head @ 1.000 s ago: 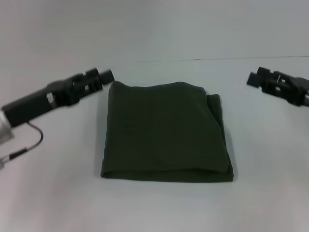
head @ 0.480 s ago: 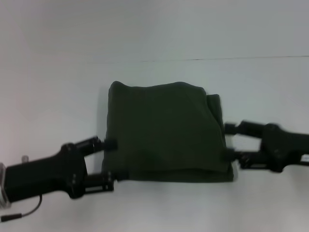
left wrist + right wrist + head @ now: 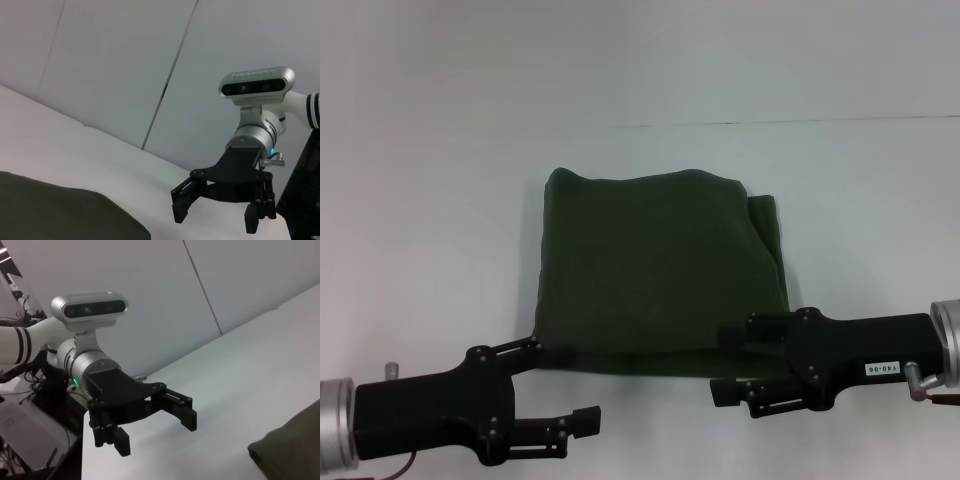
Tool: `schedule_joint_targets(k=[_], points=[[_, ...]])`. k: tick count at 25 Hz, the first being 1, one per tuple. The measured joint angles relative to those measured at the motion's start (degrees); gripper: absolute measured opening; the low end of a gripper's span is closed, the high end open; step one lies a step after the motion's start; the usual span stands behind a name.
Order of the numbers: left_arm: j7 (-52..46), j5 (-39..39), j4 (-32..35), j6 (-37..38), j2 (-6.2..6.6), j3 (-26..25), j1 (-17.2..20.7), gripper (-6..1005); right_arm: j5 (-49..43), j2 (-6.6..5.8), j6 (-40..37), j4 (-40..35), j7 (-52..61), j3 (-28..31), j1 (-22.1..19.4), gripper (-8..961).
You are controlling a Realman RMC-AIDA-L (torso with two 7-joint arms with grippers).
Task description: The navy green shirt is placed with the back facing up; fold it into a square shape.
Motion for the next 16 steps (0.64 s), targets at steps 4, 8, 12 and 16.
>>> schedule_joint_targets(k=[4,8,12,16], points=[[0.0,0.1,-0.4,0.0,0.0,0.1,0.0,887,-0.4,0.01,-0.1,0.0,0.0,-0.2,-0.1,897],[-0.1,0.9,-0.5,0.0,0.0,0.1,0.0,887,-0.8,-0.22,0.0,0.0,0.1,-1.0,-0.4,896],[-0.4,1.2,-0.5,0.2,0.0,0.0,-0.1,887,-2.1,-0.36,0.3,0.0,0.1,-1.0,-0.4,894],[-0.4,1.3,-1.0,0.4,0.0,0.0,-0.1,887,-2.4,-0.48,0.5,0.0,0.1,-1.0,-0.6,894]])
